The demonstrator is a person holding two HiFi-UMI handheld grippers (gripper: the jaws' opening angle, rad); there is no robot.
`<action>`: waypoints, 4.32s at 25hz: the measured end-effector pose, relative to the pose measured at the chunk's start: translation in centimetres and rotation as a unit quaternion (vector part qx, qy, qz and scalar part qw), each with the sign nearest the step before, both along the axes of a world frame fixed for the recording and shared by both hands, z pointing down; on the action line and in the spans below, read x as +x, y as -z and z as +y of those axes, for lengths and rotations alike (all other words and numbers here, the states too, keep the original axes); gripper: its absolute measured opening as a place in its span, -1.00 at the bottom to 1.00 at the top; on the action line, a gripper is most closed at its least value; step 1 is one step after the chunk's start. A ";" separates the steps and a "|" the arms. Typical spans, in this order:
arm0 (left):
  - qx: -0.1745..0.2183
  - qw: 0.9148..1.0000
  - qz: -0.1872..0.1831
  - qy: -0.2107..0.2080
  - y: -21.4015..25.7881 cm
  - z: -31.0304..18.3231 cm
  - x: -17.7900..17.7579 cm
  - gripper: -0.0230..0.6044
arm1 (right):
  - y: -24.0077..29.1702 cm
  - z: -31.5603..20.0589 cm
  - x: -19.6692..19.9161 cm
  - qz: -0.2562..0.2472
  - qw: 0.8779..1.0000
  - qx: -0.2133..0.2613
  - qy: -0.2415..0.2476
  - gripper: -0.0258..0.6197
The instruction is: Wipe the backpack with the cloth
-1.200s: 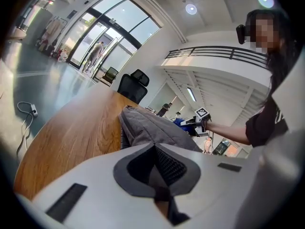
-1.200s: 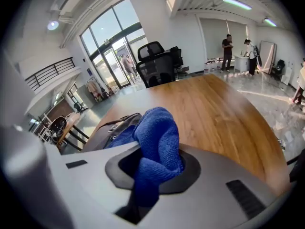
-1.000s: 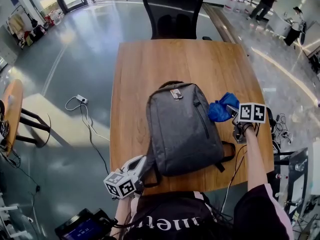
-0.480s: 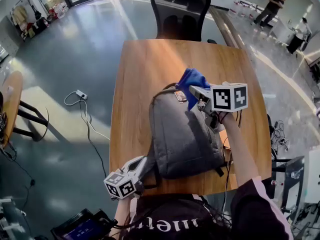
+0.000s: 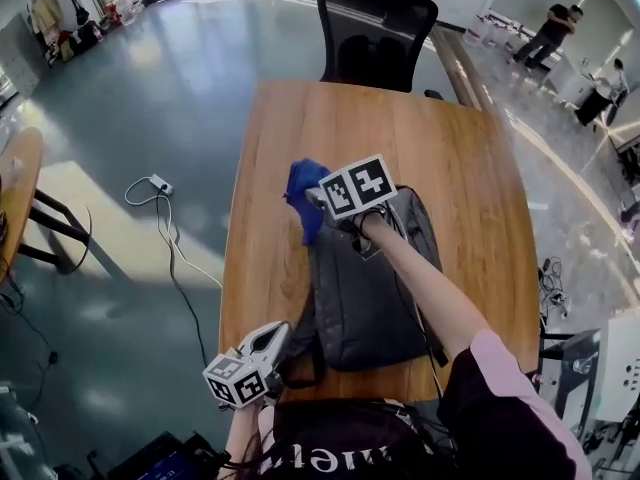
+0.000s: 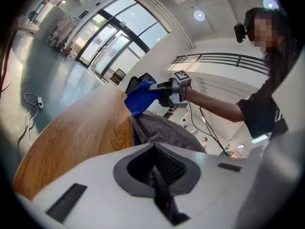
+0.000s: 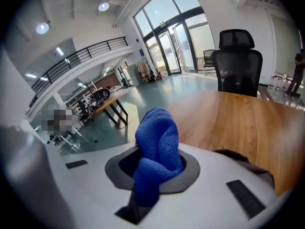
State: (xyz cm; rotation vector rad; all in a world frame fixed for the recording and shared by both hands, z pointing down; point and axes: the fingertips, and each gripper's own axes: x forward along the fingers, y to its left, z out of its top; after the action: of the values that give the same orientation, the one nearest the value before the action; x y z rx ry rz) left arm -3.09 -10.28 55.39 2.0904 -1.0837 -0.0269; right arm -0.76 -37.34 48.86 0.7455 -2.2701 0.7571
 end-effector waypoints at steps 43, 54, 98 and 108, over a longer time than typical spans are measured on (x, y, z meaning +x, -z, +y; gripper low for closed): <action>0.058 0.998 -0.012 0.007 6.8 4.6 2.4 -0.93 | 8.9 12.3 28.6 -0.136 0.956 0.094 -0.242 -0.71; 0.064 0.998 -0.019 0.009 7.7 11.9 2.1 -0.93 | 10.4 27.3 19.2 -0.229 0.951 0.094 -0.188 -0.71; 0.105 0.980 0.005 -0.168 10.5 32.8 -8.5 -0.93 | 4.5 63.3 2.0 -0.177 0.929 0.027 -0.324 -0.71; 0.121 0.980 0.011 -0.160 11.3 31.7 -6.2 -0.93 | 3.5 63.2 4.5 -0.189 0.922 0.027 -0.336 -0.71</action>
State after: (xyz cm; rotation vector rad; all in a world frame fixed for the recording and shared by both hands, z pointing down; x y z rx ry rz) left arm -9.33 21.44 44.11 2.4560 -0.7497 -0.0257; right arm 3.78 25.86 45.31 1.5632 -2.3716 1.2385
